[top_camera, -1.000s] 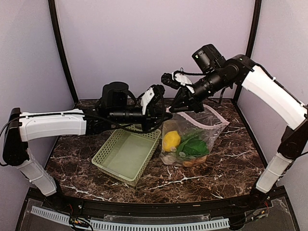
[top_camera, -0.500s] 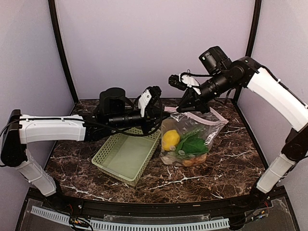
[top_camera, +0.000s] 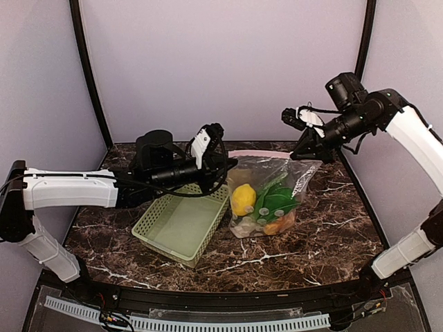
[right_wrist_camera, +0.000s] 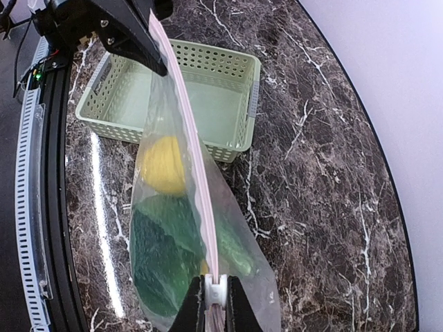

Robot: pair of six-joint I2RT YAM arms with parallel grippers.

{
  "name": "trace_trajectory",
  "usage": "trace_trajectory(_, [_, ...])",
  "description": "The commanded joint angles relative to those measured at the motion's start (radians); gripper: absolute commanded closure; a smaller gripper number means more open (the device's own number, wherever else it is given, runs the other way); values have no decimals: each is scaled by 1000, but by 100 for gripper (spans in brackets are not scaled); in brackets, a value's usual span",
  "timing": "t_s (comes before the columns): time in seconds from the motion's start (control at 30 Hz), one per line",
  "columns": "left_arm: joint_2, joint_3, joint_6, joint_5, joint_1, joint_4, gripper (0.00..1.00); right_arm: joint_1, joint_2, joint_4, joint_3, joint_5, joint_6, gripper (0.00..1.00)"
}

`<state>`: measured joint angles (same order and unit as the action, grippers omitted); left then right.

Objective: Place the food in the zip-top bag and seal the zipper
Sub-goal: Zip the zipper on the zipper food storage bag.

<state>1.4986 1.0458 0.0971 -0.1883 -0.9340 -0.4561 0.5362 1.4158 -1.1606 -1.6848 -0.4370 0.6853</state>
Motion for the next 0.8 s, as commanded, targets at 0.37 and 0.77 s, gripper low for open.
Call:
trace_trajectory(0.37, [-43, -20, 20, 86, 24, 24, 99, -216, -113, -126, 89, 74, 125, 98])
trace_trajectory(0.77, [-7, -13, 7, 58, 33, -8, 99, -251, -121, -143, 97, 80, 141, 97])
